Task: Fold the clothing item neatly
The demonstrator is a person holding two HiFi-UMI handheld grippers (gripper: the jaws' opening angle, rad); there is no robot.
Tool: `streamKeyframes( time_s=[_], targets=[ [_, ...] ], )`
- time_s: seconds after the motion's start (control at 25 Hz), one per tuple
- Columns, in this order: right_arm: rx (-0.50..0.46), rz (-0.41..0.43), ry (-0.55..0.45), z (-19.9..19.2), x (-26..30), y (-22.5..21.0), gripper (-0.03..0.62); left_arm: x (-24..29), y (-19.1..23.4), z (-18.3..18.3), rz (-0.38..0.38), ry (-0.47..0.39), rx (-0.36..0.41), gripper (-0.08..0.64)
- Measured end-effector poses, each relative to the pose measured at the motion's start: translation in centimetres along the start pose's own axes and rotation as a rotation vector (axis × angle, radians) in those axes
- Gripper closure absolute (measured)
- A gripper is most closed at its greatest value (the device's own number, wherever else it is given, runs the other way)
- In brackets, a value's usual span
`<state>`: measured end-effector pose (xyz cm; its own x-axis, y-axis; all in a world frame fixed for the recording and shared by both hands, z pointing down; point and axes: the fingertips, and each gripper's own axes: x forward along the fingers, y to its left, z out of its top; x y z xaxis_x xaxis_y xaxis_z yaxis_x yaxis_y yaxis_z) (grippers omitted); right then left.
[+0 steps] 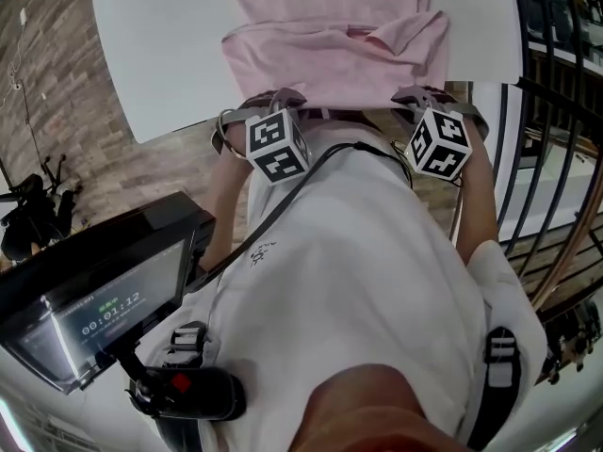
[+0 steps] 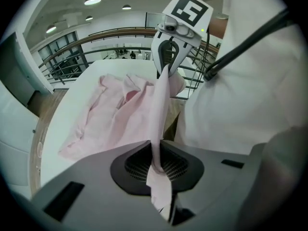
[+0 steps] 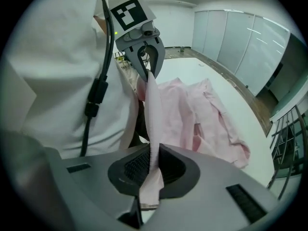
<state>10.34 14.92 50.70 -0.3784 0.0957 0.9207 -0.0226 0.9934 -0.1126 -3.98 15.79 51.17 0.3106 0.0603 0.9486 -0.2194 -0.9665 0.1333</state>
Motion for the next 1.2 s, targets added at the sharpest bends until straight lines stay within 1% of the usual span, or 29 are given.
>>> streamKeyframes(
  time_s=[0.16, 0.28, 0.48, 0.6, 0.72, 0.92, 1.0, 1.2],
  targets=[
    [-0.052, -0.1, 0.037, -0.7, -1.2, -3.1, 0.561, -0.6, 2.7, 2.0, 0.041, -0.007, 0.061, 0.525],
    [-0.067, -0.173, 0.05, -0.8, -2.7, -5.8, 0.561, -1.1, 5.1, 3.5, 0.084, -0.016, 0.105, 0.526],
    [-0.093, -0.254, 0.061, -0.2, -4.9, -8.9, 0.561, -2.8, 7.6, 4.9, 0.129, -0.042, 0.109, 0.526],
    [-0.128, -0.251, 0.063, 0.1, -5.4, -10.4, 0.561, -3.3, 8.9, 5.2, 0.145, -0.041, 0.108, 0.526],
    [-0.165, -0.214, 0.062, 0.2, -5.2, -11.7, 0.561, -3.2, 10.3, 5.3, 0.149, -0.025, 0.121, 0.526],
    [-0.287, -0.174, 0.094, 0.2, -4.6, -13.3, 0.561, -3.1, 12.8, 5.4, 0.144, -0.006, 0.14, 0.526],
    [-0.293, -0.168, 0.088, 0.3, -4.2, -14.4, 0.561, -2.8, 14.0, 5.4, 0.146, 0.006, 0.137, 0.526],
    [-0.249, -0.179, 0.066, -0.5, -1.8, -16.7, 0.561, 0.2, 17.0, 4.7, 0.16, 0.036, 0.118, 0.526]
  ],
)
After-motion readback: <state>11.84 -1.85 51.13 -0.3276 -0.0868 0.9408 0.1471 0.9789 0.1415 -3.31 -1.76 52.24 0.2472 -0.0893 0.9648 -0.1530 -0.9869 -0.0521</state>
